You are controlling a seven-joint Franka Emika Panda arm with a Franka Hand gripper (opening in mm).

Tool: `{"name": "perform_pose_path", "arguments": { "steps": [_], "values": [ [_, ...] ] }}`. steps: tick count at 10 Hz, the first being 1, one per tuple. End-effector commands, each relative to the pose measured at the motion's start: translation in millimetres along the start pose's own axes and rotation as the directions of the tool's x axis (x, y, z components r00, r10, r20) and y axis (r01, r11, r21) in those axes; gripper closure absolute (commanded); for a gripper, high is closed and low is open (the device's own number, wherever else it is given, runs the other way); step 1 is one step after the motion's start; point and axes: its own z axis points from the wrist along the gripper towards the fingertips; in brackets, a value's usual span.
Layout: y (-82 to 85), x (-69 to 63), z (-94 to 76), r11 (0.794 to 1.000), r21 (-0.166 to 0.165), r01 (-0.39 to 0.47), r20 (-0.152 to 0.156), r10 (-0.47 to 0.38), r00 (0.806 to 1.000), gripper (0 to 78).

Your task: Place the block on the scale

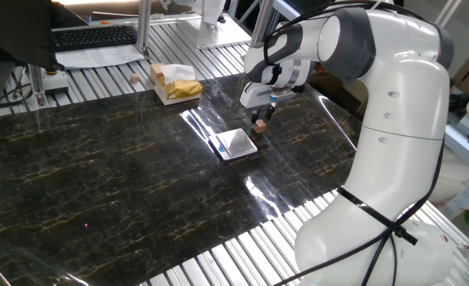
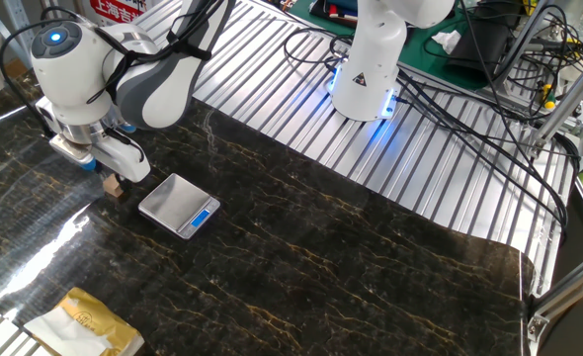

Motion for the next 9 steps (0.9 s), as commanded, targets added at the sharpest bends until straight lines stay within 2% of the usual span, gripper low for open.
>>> {"name": "perform_pose_path", "arguments": {
  "steps": [1,6,7,9],
  "values": [
    [-1.2,-0.8,-2.1,1.000,-0.004,-0.006,0.004,0.006,1.000,0.2],
    [-1.2,-0.8,-2.1,1.000,-0.004,-0.006,0.004,0.006,1.000,0.2],
    [-1.2,-1.9,5.0,1.000,0.001,-0.010,0.003,0.010,1.000,0.2],
    [-1.2,-2.0,5.4,1.000,0.001,-0.008,0.003,0.008,1.000,0.2]
  ]
}}
